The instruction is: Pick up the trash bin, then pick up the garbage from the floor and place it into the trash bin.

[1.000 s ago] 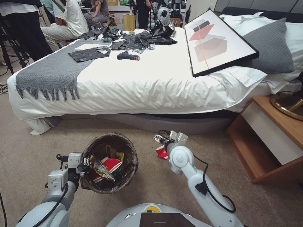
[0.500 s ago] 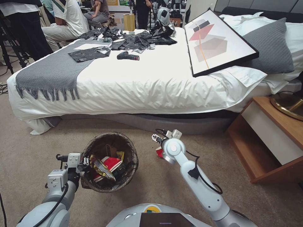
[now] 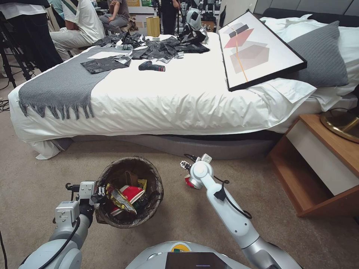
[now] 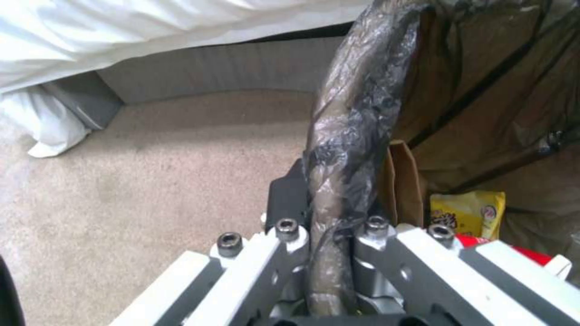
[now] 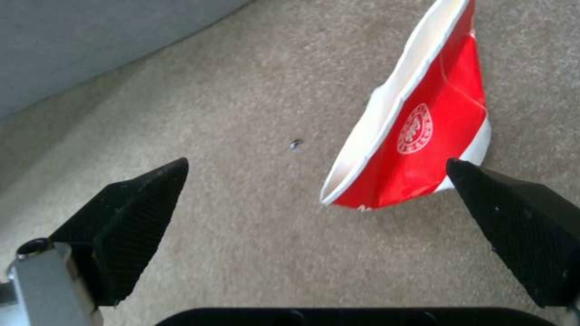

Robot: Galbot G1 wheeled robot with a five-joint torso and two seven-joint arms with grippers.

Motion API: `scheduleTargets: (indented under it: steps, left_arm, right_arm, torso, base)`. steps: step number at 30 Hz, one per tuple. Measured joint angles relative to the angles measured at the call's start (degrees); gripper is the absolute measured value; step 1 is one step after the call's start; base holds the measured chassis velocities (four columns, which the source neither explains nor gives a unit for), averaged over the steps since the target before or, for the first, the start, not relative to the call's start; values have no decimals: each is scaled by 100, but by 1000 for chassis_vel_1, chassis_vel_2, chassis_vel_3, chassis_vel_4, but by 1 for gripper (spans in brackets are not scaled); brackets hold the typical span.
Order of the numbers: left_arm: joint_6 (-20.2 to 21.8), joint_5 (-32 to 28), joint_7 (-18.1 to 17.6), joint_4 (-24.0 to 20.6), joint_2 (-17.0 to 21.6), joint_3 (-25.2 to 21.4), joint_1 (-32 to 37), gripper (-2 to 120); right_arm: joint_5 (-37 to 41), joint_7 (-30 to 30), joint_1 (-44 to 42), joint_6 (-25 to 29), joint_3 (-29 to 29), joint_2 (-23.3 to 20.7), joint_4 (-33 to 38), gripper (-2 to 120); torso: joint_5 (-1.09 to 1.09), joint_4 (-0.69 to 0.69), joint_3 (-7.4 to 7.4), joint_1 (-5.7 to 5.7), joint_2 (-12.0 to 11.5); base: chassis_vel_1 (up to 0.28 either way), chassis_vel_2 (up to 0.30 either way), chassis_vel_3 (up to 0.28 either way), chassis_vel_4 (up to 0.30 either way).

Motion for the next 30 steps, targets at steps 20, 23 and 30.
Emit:
scheduleTargets:
  steps: [20, 23, 30]
  left_arm:
    - [-10, -6, 10, 0, 11, -3, 0, 3]
    - [-10, -6, 11, 0, 11, -22, 2, 3]
    - [-6, -16, 14, 0, 8, -37, -3, 3]
  right_arm:
    - [-82, -81, 318, 81, 187, 187, -854, 100]
    - [-82, -103, 411, 85, 222, 257, -1027, 100]
    - [-115, -155, 557, 108, 244, 330, -1317, 100]
  torso:
    - [0, 0, 0, 0, 0]
    - [0, 0, 0, 0, 0]
    - [0, 0, 0, 0, 0]
  base:
    - [0, 0, 0, 0]
    - [0, 0, 0, 0]
    - [0, 0, 0, 0]
